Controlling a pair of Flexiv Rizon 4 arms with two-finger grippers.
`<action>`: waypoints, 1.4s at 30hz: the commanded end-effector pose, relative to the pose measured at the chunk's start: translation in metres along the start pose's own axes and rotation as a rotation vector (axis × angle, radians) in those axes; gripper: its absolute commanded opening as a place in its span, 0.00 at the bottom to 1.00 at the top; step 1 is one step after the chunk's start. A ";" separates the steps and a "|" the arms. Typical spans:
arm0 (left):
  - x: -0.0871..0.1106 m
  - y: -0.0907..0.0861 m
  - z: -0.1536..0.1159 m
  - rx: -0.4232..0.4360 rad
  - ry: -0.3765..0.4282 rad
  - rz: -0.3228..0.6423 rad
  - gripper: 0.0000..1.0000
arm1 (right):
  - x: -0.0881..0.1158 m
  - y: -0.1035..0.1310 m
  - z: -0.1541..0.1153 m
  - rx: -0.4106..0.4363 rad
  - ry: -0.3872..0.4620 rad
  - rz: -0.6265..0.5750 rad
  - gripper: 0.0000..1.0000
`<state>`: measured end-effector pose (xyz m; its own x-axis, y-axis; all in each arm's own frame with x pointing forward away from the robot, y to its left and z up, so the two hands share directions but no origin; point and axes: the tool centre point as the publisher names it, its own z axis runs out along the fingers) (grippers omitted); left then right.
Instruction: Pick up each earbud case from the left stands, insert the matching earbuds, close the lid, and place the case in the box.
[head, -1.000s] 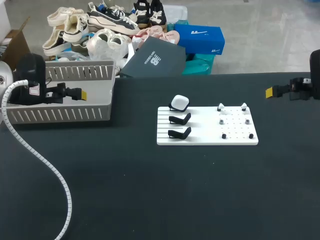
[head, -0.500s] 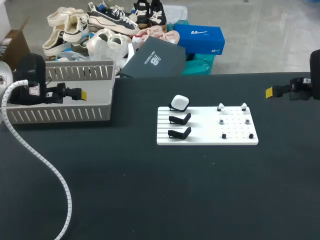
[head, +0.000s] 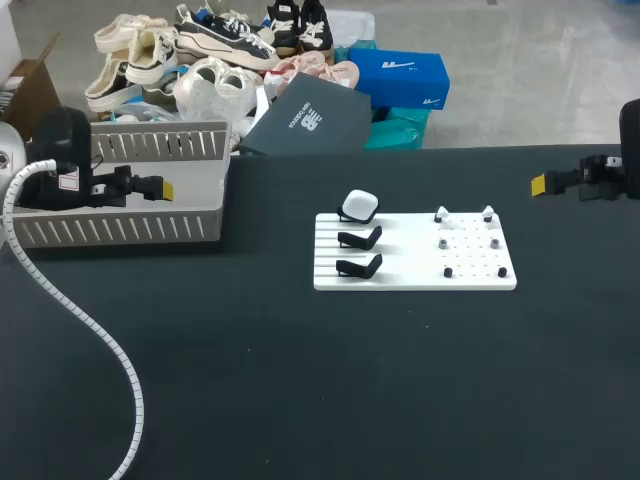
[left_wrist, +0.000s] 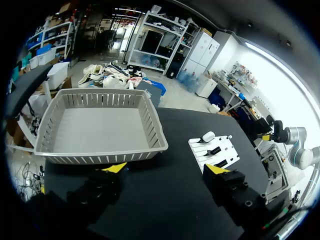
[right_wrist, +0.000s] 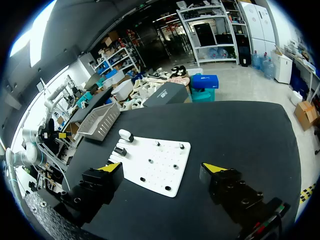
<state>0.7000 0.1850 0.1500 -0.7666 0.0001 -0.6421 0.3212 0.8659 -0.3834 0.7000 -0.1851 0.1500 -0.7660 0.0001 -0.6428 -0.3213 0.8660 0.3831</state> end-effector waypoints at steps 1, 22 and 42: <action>0.000 0.000 0.000 0.000 0.000 0.000 1.00 | 0.000 0.000 0.000 0.000 0.000 0.000 1.00; -0.012 -0.037 0.010 0.313 0.039 0.518 1.00 | 0.000 0.000 0.000 0.000 0.000 0.000 1.00; -0.031 -0.055 0.063 0.430 -0.025 0.890 1.00 | 0.000 0.000 0.000 0.000 0.000 0.000 1.00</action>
<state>0.7258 0.1115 0.1571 -0.1550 0.5545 -0.8176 0.9370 0.3448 0.0561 0.7000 -0.1850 0.1500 -0.7660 0.0001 -0.6428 -0.3213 0.8660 0.3831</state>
